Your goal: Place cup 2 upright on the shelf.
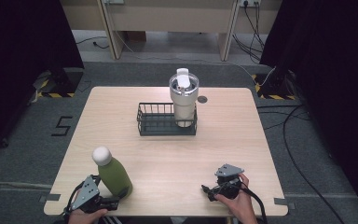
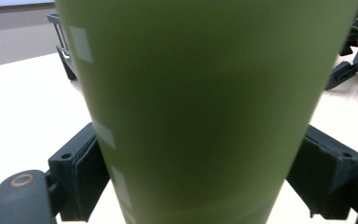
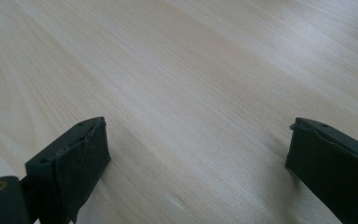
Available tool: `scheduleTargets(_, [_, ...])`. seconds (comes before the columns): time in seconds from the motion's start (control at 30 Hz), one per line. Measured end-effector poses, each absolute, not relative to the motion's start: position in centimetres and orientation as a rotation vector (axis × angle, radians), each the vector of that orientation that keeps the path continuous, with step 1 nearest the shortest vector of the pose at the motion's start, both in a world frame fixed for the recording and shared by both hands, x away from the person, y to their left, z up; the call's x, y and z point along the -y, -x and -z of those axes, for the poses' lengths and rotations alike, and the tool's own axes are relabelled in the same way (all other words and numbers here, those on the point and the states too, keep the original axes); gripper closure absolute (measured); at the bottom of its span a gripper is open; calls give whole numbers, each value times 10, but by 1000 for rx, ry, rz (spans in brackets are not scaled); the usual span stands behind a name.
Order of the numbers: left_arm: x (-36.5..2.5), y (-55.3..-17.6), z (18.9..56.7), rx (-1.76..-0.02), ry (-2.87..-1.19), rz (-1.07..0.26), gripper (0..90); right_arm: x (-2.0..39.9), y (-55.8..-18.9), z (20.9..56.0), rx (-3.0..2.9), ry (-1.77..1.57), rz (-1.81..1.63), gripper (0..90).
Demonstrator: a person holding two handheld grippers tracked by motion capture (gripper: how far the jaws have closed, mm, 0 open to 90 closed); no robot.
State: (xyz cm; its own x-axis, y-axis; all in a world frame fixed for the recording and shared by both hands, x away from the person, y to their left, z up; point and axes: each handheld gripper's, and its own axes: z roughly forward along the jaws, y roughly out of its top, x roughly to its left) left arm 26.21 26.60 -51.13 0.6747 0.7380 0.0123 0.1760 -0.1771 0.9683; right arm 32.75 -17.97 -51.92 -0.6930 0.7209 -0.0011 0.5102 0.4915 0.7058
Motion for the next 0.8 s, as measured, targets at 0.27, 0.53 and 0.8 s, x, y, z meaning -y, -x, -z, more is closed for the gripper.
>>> scheduleTargets(0.27, [-265,-266,513,-752,-1693,-585,200,180,-328,519,-2443,-1036,-1008,59])
scheduleTargets(0.53, [-265,-267,513,-756,-1685,-585,205,180,-328,519,-2444,-1039,-1008,57])
scheduleTargets(0.8, [-263,-265,507,-743,-1679,-614,207,180,-328,519,-2447,-1031,-1006,53])
